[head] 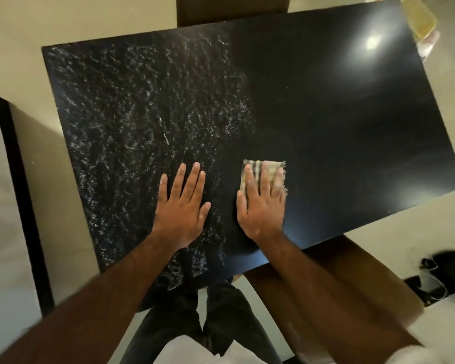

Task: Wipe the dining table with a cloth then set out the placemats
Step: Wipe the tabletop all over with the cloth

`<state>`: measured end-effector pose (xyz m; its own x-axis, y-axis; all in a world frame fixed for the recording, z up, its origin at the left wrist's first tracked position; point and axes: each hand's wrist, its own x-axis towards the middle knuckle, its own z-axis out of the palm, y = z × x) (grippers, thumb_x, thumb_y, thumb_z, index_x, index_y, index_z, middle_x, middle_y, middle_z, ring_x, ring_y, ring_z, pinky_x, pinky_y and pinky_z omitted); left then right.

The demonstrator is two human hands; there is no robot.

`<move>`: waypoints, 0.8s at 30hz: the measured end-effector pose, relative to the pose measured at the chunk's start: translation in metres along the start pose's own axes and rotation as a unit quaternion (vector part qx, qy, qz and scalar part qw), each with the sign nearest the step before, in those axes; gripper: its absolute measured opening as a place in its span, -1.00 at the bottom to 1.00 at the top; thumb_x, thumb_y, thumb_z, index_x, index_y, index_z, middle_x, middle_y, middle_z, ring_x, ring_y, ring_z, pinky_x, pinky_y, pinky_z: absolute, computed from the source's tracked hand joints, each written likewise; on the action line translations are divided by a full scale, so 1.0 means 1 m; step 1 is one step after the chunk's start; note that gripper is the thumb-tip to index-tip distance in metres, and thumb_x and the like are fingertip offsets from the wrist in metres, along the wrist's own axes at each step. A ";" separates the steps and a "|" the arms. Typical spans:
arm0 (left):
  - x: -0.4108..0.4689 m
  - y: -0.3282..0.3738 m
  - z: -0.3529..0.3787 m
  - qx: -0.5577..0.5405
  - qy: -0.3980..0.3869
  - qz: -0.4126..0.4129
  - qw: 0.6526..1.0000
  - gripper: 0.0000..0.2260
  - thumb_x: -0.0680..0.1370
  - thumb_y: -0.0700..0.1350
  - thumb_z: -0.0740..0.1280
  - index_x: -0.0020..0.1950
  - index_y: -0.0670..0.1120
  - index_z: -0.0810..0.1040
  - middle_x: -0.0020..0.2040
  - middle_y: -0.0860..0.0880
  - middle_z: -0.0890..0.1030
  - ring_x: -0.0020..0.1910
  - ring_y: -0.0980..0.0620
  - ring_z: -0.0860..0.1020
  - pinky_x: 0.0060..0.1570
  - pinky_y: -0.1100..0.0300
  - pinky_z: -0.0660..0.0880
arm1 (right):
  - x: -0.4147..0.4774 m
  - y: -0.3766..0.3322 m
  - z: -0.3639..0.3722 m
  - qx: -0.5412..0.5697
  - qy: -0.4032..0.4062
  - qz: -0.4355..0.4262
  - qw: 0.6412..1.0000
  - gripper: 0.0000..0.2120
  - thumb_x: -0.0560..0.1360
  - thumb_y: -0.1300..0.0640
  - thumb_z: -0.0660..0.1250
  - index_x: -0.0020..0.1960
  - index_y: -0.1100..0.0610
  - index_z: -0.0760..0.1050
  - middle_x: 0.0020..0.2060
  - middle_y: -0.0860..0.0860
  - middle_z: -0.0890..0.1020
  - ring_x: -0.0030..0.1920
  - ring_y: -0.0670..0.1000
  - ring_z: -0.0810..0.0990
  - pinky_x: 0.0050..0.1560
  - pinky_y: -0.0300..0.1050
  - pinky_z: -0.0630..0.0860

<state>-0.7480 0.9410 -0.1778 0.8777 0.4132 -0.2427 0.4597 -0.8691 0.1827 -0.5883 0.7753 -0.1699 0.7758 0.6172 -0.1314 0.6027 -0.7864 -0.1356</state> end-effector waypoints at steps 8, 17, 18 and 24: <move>0.013 -0.009 -0.008 0.009 -0.015 0.016 1.000 -0.30 0.77 0.26 -0.13 0.83 -0.07 -0.13 0.82 -0.04 -0.26 0.80 -0.14 -0.24 0.73 -0.37 -0.14 | 0.101 -0.033 0.000 0.014 0.058 -0.121 0.991 -0.40 0.75 -0.19 0.16 0.77 -0.10 0.26 0.78 0.06 0.21 0.77 0.34 0.10 0.63 0.37 0.28; 0.055 -0.032 -0.016 -0.006 0.026 -0.029 0.999 -0.31 0.78 0.24 -0.09 0.83 -0.08 -0.11 0.83 -0.07 -0.21 0.81 -0.17 -0.18 0.71 -0.42 -0.06 | 0.054 -0.011 -0.001 -0.007 0.051 0.013 0.999 -0.37 0.76 -0.20 0.11 0.80 -0.10 0.16 0.80 0.08 0.12 0.79 0.34 0.01 0.66 0.43 0.23; 0.055 -0.031 -0.016 -0.006 0.029 -0.027 0.999 -0.31 0.78 0.24 -0.08 0.83 -0.09 -0.09 0.83 -0.08 -0.19 0.81 -0.18 -0.16 0.70 -0.42 -0.06 | 0.044 -0.020 0.001 -0.006 0.043 0.000 0.999 -0.36 0.76 -0.20 0.11 0.80 -0.09 0.17 0.80 0.09 0.12 0.79 0.34 0.00 0.67 0.42 0.22; 0.055 -0.034 -0.015 -0.003 0.028 -0.024 0.999 -0.32 0.78 0.22 -0.10 0.83 -0.08 -0.11 0.83 -0.07 -0.22 0.81 -0.17 -0.18 0.72 -0.39 -0.08 | 0.082 -0.067 0.008 0.014 0.047 -0.129 0.990 -0.40 0.76 -0.19 0.12 0.78 -0.10 0.24 0.79 0.07 0.19 0.78 0.33 0.07 0.66 0.37 0.22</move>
<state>-0.7130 0.9972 -0.1834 0.8607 0.4692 -0.1975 0.5022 -0.8462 0.1782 -0.5666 0.8790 -0.1791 0.6108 0.7918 0.0023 0.7792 -0.6005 -0.1796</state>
